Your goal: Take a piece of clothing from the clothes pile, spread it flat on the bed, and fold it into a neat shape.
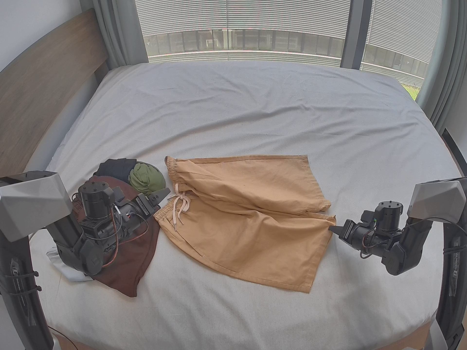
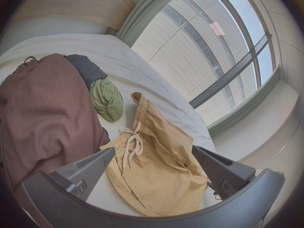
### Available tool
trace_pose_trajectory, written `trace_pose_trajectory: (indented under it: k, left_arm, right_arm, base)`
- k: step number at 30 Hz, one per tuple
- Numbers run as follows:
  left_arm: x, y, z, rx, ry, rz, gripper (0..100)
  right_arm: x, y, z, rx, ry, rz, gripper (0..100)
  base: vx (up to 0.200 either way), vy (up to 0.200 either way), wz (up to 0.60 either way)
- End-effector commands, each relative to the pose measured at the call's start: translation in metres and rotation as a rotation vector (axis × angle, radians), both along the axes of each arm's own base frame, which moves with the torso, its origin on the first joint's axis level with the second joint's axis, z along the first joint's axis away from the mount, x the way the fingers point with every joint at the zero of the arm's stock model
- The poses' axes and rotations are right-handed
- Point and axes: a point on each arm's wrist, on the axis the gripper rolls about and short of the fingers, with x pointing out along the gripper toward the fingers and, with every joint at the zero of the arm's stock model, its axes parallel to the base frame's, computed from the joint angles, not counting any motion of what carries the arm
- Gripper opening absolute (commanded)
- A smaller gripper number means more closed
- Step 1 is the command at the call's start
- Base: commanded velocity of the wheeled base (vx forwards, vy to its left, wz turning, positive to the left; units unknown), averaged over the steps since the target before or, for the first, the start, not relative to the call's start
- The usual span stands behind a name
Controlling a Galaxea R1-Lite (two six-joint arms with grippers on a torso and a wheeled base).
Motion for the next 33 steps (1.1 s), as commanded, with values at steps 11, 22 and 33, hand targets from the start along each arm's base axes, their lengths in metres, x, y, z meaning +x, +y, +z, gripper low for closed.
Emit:
trace_pose_trajectory:
  k: [11, 22, 33]
  left_arm:
    - [0.0, 0.001, -0.007, 0.005, 0.02, 0.002, 100]
    - [0.002, 0.012, -0.021, 0.049, 0.054, 0.039, 100]
    - [0.012, 0.012, -0.053, 0.082, 0.104, 0.047, 100]
  right_arm:
    - [0.001, -0.001, -0.001, -0.004, -0.005, 0.001, 100]
    - [0.003, -0.002, 0.011, 0.001, -0.045, -0.003, 100]
    - [0.004, -0.004, 0.016, 0.002, -0.067, -0.011, 100]
  base:
    - [0.0, 0.0, 0.0]
    - [0.0, 0.0, 0.0]
    - [0.0, 0.0, 0.0]
